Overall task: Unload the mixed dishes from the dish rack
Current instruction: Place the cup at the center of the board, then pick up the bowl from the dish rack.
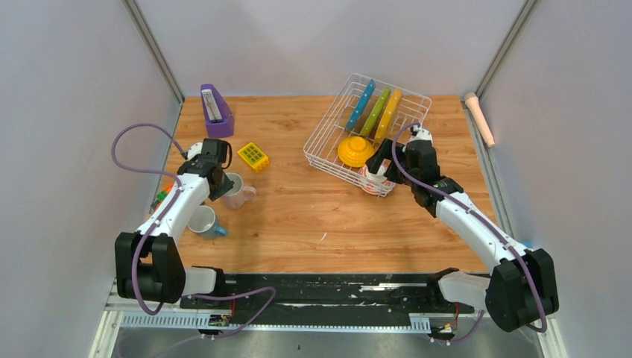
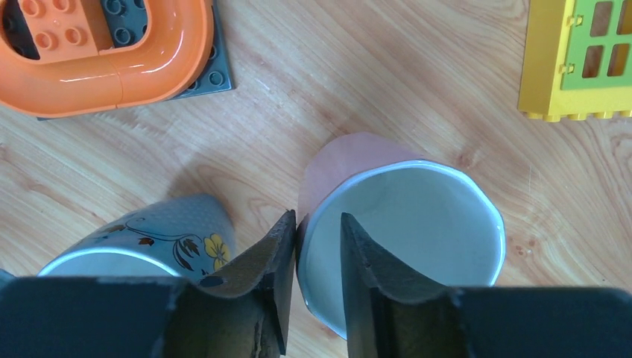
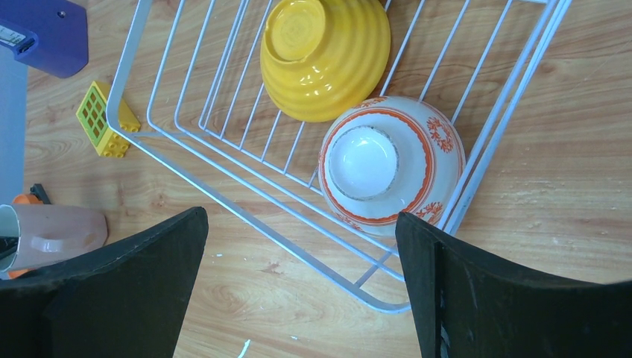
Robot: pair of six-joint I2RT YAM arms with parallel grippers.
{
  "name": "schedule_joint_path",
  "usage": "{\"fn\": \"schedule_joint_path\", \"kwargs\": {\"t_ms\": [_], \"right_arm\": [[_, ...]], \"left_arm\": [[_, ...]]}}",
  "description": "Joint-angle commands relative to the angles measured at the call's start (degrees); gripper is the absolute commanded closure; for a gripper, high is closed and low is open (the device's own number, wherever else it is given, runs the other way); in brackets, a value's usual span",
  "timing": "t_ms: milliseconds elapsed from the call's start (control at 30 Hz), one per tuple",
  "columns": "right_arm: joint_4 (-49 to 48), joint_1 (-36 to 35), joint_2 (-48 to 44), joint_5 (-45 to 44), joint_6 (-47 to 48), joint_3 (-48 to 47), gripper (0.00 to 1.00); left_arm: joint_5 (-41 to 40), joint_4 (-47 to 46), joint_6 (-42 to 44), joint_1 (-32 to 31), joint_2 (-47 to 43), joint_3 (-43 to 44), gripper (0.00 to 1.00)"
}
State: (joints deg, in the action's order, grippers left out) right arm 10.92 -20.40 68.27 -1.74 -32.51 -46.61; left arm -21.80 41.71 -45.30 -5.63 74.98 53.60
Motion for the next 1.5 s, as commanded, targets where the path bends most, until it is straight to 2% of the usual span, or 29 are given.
{"fn": "schedule_joint_path", "kwargs": {"t_ms": [0, 133, 300, 333, 367, 400, 467, 733, 867, 1100, 1467], "right_arm": [[-0.2, -0.1, 0.7, -0.3, 2.2, -3.1, 0.00], [-0.2, -0.1, 1.6, 0.1, 3.1, -3.4, 0.00], [-0.3, -0.1, 2.2, 3.6, 5.7, -4.5, 0.00], [-0.7, -0.2, 2.2, 4.9, 6.9, -4.7, 0.00], [-1.1, -0.1, 2.2, 5.7, 7.7, -4.9, 0.00], [-1.3, -0.1, 2.3, 6.4, 8.1, -5.1, 0.00], [-1.8, -0.1, 2.5, 7.5, 8.8, -5.4, 0.00], [-1.5, -0.2, 5.5, 10.1, 12.5, -8.7, 0.00], [4.3, -0.2, 9.1, 6.6, 12.4, -12.7, 0.00], [16.8, -0.9, 18.6, -3.0, 10.4, -22.2, 0.08], [23.0, -0.9, 28.5, -6.3, 8.4, -28.8, 0.22]], "left_arm": [[-1.7, -2.1, 0.4, 0.5, -0.6, 0.7, 0.64], [-2.7, -1.3, 0.4, 0.5, -1.5, 1.0, 0.59], [-2.7, -0.7, 1.3, 0.5, -4.1, 2.1, 0.39], [-1.8, -1.1, 1.7, 0.5, -5.3, 2.2, 0.27], [-1.4, -1.6, 2.2, 0.5, -6.0, 2.1, 0.20], [-0.5, -1.9, 2.3, 0.5, -7.5, 2.0, 0.06], [1.2, -3.3, 2.9, 0.5, -10.1, 1.5, 0.01], [12.8, -9.4, 7.5, 0.4, -23.0, -2.4, 0.00], [18.8, -13.6, 8.1, 0.4, -29.4, -7.0, 0.00], [20.0, -15.0, 9.3, 0.4, -29.3, -10.4, 0.00], [22.6, -15.2, 10.4, 0.4, -28.1, -11.6, 0.00]]}}
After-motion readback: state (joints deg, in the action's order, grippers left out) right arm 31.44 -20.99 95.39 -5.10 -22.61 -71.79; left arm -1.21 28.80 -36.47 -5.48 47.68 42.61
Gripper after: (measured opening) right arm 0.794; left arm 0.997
